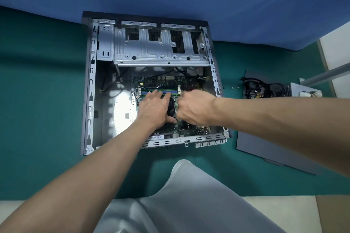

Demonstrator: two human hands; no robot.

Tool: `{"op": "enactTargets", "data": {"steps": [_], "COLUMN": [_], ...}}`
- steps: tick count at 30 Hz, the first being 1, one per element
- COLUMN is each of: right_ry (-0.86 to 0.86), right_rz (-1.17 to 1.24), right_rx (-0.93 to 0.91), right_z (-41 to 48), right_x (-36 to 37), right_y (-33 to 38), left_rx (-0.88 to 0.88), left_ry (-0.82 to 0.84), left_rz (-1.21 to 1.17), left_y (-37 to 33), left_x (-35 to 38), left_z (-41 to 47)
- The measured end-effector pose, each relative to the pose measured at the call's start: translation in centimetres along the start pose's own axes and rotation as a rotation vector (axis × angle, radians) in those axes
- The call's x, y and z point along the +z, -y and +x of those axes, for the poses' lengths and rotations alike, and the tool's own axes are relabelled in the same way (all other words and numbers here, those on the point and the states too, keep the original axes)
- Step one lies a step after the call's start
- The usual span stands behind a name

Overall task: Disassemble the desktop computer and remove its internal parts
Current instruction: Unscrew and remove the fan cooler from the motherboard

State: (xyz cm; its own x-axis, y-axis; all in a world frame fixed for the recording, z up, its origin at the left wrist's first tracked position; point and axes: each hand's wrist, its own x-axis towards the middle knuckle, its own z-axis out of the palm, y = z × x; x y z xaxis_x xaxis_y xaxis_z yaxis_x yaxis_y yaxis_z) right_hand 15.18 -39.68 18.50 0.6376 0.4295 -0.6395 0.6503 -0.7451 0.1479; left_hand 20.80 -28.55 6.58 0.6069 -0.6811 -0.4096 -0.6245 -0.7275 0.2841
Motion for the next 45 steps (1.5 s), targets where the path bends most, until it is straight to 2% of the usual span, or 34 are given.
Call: {"op": "enactTargets", "data": {"steps": [3,8,10,12,15,18,20,22,25,28,30,32,33,35,38,40,42,45], "right_ry": [0.030,0.093,0.181,0.173,0.132,0.071,0.060,0.057,0.047,0.011,0.101,0.186,0.194,0.189,0.121,0.061,0.033,0.038], "right_rz": [0.394,1.383,1.563,1.484,0.893,0.238,0.072,0.183,0.542,1.053,1.438,1.561,1.468,1.057,0.422,0.112,0.071,0.398], "right_rx": [0.283,0.962,1.057,1.001,0.707,0.255,0.107,0.165,0.365,0.742,0.992,1.025,0.967,0.780,0.413,0.166,0.118,0.244], "right_z": [0.3,2.0,2.0,2.2,1.8,0.8,0.7,0.8,1.0,1.6,2.0,2.2,2.2,2.1,1.1,0.4,0.3,1.0], "right_x": [0.1,0.5,0.1,-0.2,-0.5,-0.9,-0.6,-0.3,0.1,0.3,0.1,-0.3,-0.3,-0.4,-0.6,-0.6,-0.5,-0.8], "right_y": [-1.2,-1.3,-1.2,-1.2,-0.8,-0.5,-0.5,-0.6,-1.0,-1.2,-1.3,-1.3,-1.3,-1.1,-0.6,-0.6,-0.8,-1.3], "left_rx": [0.004,0.005,0.006,0.012,0.014,0.018,0.019,0.019,0.024,0.018,0.016,0.017,0.015,0.015,0.024,0.028,0.022,0.000], "left_ry": [0.011,0.009,0.007,-0.004,-0.002,-0.001,-0.001,-0.008,-0.011,-0.001,-0.003,-0.004,-0.003,-0.002,-0.008,-0.003,0.007,0.015], "left_rz": [-0.012,-0.013,-0.012,-0.010,-0.012,-0.030,-0.030,-0.036,-0.042,-0.041,-0.036,-0.032,-0.032,-0.034,-0.031,-0.017,-0.016,-0.030], "left_y": [0.1,0.2,0.3,0.3,0.3,0.4,0.4,0.5,0.5,0.5,0.5,0.5,0.5,0.5,0.6,0.6,0.5,0.6], "left_x": [-0.1,0.0,0.1,0.1,0.1,0.2,0.2,0.1,0.1,0.1,0.2,0.2,0.3,0.4,0.5,0.4,0.1,-0.6], "left_z": [-0.1,-0.1,-0.1,0.0,0.0,0.1,0.1,0.1,0.1,0.2,0.2,0.2,0.3,0.3,0.4,0.4,0.4,0.4]}}
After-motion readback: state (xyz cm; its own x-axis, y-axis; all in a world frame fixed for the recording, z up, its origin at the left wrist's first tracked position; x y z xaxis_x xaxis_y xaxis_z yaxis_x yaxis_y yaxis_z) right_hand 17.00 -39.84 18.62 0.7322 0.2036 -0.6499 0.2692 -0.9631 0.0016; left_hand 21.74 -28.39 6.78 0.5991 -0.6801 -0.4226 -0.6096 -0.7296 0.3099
